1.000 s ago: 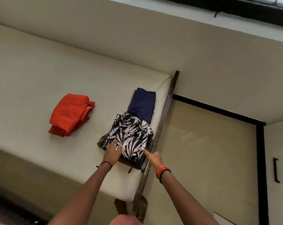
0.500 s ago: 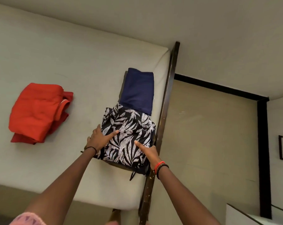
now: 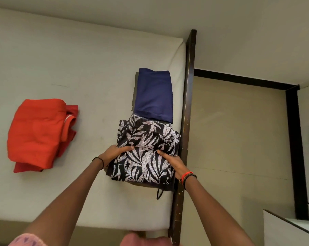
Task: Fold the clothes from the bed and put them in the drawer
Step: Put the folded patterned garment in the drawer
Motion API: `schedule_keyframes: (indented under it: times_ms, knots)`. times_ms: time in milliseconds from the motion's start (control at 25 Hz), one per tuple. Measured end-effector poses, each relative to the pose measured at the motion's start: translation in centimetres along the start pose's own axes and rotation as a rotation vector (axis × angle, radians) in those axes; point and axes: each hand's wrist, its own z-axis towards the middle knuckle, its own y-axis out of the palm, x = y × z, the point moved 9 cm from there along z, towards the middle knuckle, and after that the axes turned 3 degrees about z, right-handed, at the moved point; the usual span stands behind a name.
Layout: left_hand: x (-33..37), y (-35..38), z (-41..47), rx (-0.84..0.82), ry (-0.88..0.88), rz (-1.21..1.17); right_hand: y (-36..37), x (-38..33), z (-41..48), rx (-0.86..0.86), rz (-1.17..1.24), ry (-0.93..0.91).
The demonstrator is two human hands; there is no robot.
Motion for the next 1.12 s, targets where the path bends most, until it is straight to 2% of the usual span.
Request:
schedule_keyframes:
  times_ms: [240,440,640,840,1120]
  knots:
    - [0.1,-0.5,-1.0,0.008,-0.085,-0.116,1.0,-1.1,-1.5,-0.09,0.064,0.011]
    - [1.0,-0.4,-3.9,-0.023,-0.09,-0.101,0.9,-1.3,-4.6,-0.094,0.091,-0.007]
    - [4.7,1.1,-7.2,-0.047,-0.037,-0.029,-0.8,-3.3,-8.7,-0.071,0.146,-0.08]
    - [9.2,5.8,-10.0,-0.102,0.031,0.057,-5.7,-4.9,-13.1,-0.003,0.218,-0.158]
    - [14.7,19.2,-13.4,-0.267,0.093,0.224,-17.3,-2.9,-20.4,0.13,0.383,-0.253]
